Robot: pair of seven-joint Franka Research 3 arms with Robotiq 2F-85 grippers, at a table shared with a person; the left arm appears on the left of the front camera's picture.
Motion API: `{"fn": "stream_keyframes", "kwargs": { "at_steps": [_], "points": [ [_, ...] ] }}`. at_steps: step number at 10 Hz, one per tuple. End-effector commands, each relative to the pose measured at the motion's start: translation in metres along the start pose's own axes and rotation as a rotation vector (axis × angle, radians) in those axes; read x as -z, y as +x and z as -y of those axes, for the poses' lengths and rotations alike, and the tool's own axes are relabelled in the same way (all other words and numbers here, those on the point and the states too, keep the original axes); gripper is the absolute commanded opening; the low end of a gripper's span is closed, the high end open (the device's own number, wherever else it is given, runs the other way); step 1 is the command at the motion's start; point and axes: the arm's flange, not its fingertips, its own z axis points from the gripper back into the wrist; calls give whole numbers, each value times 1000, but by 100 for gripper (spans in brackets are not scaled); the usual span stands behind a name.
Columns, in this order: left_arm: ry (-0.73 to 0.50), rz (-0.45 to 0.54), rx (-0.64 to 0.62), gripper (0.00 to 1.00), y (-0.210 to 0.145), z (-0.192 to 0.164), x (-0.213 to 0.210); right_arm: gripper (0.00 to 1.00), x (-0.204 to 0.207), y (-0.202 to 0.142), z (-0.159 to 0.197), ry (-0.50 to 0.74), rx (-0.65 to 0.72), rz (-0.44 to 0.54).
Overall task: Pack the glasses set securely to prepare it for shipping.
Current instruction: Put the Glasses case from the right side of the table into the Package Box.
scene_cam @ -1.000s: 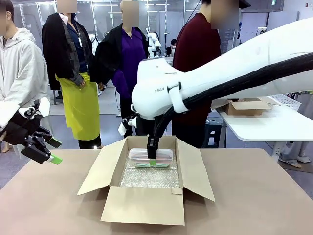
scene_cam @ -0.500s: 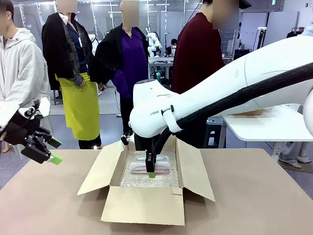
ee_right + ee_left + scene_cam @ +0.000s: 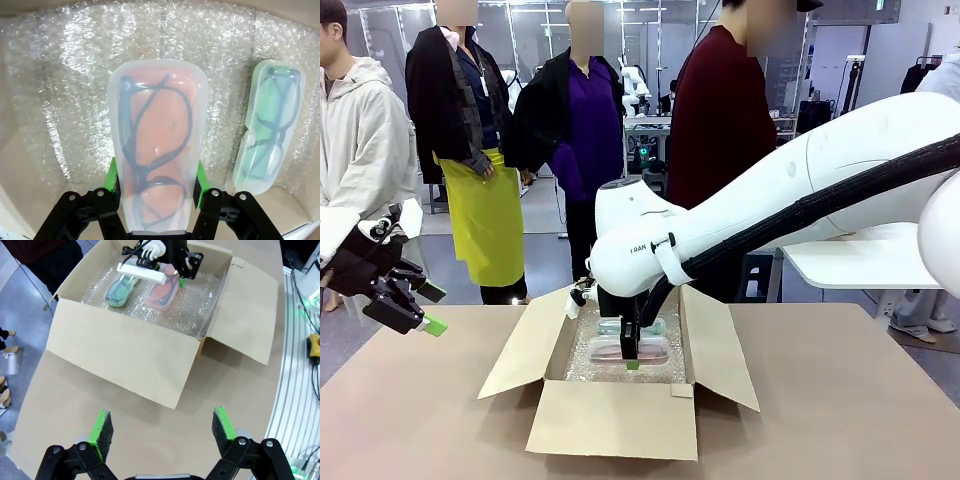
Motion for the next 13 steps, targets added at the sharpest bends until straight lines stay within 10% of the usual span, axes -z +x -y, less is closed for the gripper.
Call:
{"fn": "stream_keyframes", "kwargs": {
  "at_steps": [1, 3, 4, 13],
  "points": [
    [-14, 28, 13, 100, -1, -2, -1, 65, 15, -7, 6, -31, -16, -1],
    [-14, 28, 13, 100, -1, -2, -1, 77, 26, -8, 7, -9, -3, 11],
    [-14, 28, 13, 100, -1, -2, -1, 100, 26, -9, 8, -11, 7, -14],
    [-14, 28, 13, 100, -1, -2, -1, 100, 7, -8, 14, -14, 16, 14]
  ]
}}
